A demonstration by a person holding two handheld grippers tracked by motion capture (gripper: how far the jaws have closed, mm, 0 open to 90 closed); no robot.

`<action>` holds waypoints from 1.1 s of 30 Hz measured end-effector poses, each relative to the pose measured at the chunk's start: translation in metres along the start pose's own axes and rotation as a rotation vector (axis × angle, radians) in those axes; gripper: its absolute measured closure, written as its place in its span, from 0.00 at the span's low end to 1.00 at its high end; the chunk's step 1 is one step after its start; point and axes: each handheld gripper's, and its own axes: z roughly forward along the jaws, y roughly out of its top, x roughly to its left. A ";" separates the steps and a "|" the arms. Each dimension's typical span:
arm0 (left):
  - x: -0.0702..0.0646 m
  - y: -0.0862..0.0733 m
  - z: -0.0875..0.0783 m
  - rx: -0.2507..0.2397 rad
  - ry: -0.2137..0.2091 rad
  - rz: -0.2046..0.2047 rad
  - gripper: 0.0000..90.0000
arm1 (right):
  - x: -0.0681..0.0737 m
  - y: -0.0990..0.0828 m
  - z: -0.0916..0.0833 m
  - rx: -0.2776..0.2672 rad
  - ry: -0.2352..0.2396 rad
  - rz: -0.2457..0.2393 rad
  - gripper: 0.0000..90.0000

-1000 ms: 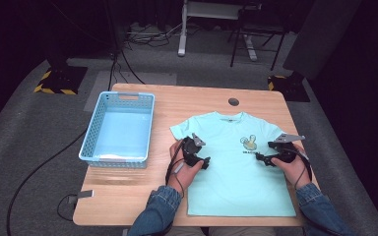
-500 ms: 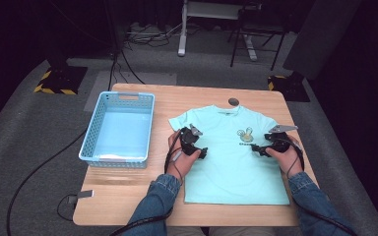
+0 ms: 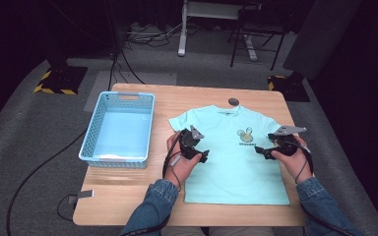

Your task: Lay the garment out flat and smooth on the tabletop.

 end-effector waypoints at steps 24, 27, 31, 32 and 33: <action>-0.018 -0.066 -0.078 0.032 0.039 0.030 0.12 | 0.014 -0.071 -0.076 0.051 0.007 0.025 0.10; -0.017 -0.081 -0.083 0.043 0.033 0.010 0.12 | 0.013 -0.083 -0.081 0.058 0.002 0.045 0.09; -0.015 -0.102 -0.083 0.078 0.036 -0.005 0.12 | 0.008 -0.110 -0.084 0.090 -0.010 0.085 0.08; -0.013 -0.106 -0.083 0.089 0.040 -0.011 0.12 | 0.007 -0.114 -0.083 0.098 -0.014 0.089 0.08; -0.012 -0.112 -0.082 0.101 0.042 -0.021 0.11 | 0.007 -0.119 -0.082 0.111 -0.017 0.091 0.07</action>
